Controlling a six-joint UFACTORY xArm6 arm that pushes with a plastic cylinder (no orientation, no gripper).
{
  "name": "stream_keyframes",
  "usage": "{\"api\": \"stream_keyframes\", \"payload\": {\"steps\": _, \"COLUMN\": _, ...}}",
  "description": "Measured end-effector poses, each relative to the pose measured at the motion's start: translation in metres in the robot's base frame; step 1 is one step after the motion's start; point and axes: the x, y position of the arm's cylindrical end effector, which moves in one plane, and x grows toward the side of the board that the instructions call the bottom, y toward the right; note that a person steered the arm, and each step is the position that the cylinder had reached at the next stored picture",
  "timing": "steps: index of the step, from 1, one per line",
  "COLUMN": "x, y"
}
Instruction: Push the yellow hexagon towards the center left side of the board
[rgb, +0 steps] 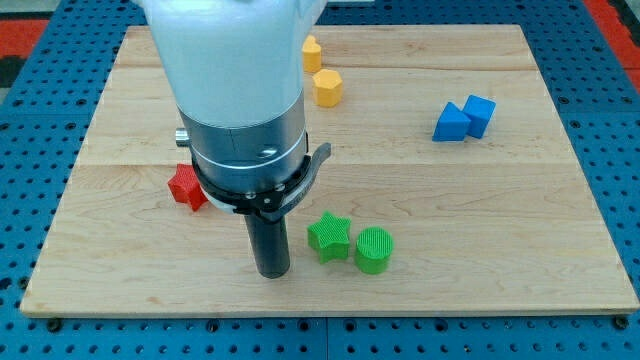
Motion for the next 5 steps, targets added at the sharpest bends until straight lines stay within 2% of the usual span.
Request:
{"api": "stream_keyframes", "payload": {"steps": 2, "x": -0.004, "y": -0.006}}
{"api": "stream_keyframes", "payload": {"steps": 3, "x": -0.062, "y": 0.019}}
{"api": "stream_keyframes", "payload": {"steps": 4, "x": -0.104, "y": 0.089}}
{"api": "stream_keyframes", "payload": {"steps": 5, "x": -0.192, "y": 0.121}}
